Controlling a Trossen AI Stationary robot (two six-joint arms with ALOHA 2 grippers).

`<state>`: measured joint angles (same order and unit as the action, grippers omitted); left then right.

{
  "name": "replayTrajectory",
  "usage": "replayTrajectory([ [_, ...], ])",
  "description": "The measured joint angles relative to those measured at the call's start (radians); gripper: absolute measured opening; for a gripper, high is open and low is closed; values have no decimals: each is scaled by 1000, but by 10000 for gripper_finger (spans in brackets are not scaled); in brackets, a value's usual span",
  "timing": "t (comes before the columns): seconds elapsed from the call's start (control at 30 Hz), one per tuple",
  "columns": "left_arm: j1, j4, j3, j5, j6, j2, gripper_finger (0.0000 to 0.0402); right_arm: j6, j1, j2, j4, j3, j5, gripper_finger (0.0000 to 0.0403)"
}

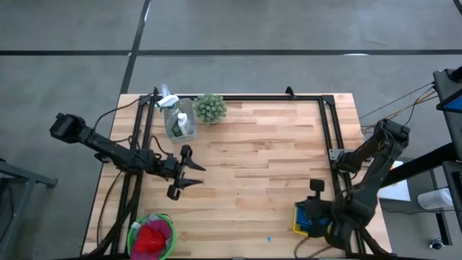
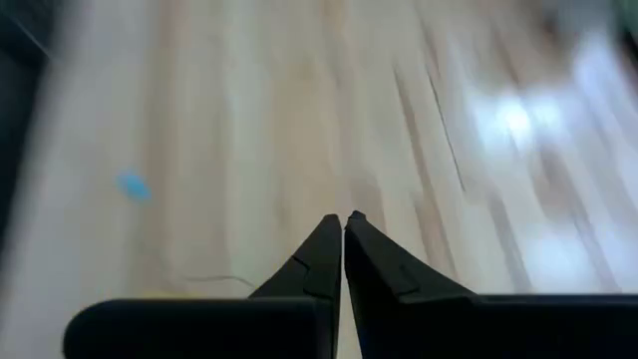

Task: Pick & Place Kitchen Items
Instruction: Return to Home Position

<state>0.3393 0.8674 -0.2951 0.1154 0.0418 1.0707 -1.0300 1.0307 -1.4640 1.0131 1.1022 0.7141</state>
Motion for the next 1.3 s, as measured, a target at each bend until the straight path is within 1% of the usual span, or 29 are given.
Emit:
replayTrajectory([
  [0.07, 0, -60, 1, 0, 0, -53, 207, 114, 10, 31, -147, -24, 77, 17],
  [0.17, 0, -240, 0, 23, 3, -160, 207, 324, 12, 66, -417, -83, 128, 17],
  [0.23, 4, -361, 0, 67, 9, -234, 207, 492, 9, 83, -625, -137, 127, 17],
  [0.33, 7, -479, 6, 114, 10, -337, 207, 721, -6, 105, -904, -221, 92, 17],
  [0.43, 8, -556, 7, 117, 11, -415, 207, 874, -10, 135, -1107, -294, 65, 17],
  [0.5, 9, -562, 8, 117, 11, -449, 207, 945, -11, 162, -1188, -327, 61, 17],
  [0.57, 9, -564, 8, 117, 11, -473, 207, 981, -11, 191, -1225, -345, 61, 17],
  [0.67, 9, -600, 8, 117, 12, -493, 207, 985, -10, 244, -1227, -356, 63, 17],
  [0.8, 9, -657, 8, 109, 134, -492, 207, 1027, -11, 318, -1211, -356, 99, 17],
  [0.9, 9, -698, 8, 85, 161, -491, 207, 936, -7, 368, -1219, -355, 87, 17],
  [0.97, 9, -706, 13, 47, 154, -491, 207, 930, -6, 379, -1228, -371, 17, 17],
  [1.03, 10, -662, 36, 12, 150, -493, 207, 941, -16, 384, -1239, -397, -100, 17],
  [1.1, 10, -595, 69, -16, 128, -496, 207, 948, -35, 384, -1299, -436, -198, 17],
  [1.2, 6, -500, 124, -31, 115, -502, 207, 983, -57, 385, -1480, -535, -252, 17],
  [1.3, 4, -467, 150, -30, 115, -520, 207, 1003, -80, 404, -1643, -654, -302, 17],
])
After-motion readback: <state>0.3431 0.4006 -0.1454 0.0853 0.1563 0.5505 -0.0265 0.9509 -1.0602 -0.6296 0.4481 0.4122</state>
